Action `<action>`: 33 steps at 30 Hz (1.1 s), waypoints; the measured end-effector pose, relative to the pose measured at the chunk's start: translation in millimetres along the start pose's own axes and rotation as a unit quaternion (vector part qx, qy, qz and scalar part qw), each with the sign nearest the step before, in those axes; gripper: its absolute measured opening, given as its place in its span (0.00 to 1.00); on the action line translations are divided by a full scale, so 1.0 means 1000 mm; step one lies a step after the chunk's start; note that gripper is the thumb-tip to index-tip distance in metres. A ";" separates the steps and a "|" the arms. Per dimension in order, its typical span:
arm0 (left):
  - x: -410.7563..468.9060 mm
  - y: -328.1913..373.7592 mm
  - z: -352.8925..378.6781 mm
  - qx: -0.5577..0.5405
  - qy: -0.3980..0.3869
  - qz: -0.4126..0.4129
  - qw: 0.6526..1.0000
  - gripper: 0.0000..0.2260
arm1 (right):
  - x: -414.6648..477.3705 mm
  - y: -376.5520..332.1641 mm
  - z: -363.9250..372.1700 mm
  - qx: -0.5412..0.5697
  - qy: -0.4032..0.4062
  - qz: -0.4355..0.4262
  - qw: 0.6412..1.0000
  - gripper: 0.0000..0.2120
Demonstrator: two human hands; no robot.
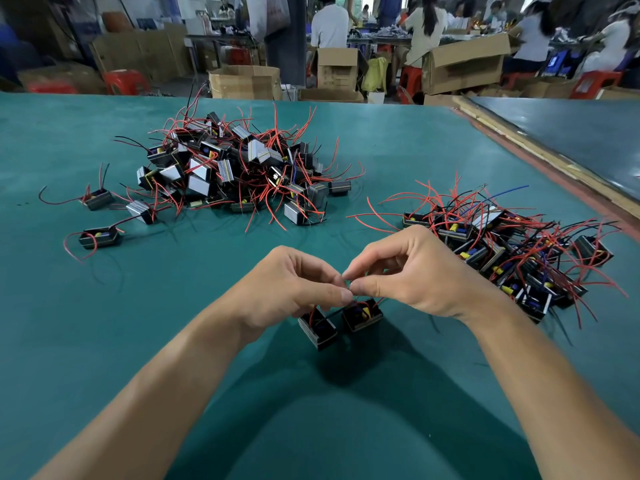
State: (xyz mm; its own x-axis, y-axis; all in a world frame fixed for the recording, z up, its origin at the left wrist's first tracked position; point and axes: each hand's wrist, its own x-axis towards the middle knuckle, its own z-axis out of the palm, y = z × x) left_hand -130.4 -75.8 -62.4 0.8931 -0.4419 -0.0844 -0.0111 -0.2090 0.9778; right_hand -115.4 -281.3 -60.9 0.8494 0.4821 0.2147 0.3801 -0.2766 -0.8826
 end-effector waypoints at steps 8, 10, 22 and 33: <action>-0.001 -0.002 0.002 0.012 -0.005 0.008 1.000 0.08 | 0.000 0.004 -0.001 0.014 -0.036 0.010 0.999 0.05; -0.001 -0.002 0.002 0.014 -0.006 0.009 1.000 0.05 | 0.000 0.005 -0.002 0.016 -0.044 0.009 0.999 0.04; 0.002 -0.002 0.004 0.006 0.048 0.027 0.998 0.04 | 0.002 0.005 0.000 0.005 -0.027 0.034 0.999 0.06; 0.002 -0.004 0.006 0.013 0.075 0.035 0.996 0.04 | 0.003 0.006 0.004 0.003 -0.016 0.058 0.998 0.05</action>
State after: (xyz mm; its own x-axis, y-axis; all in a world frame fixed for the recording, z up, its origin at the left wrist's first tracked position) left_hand -130.9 -81.4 -68.1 0.9469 -0.3213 0.0162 -0.0866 -0.2062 0.9747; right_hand -112.1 -278.4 -67.4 0.8754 0.4734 0.0977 0.2779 -0.3276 -0.9030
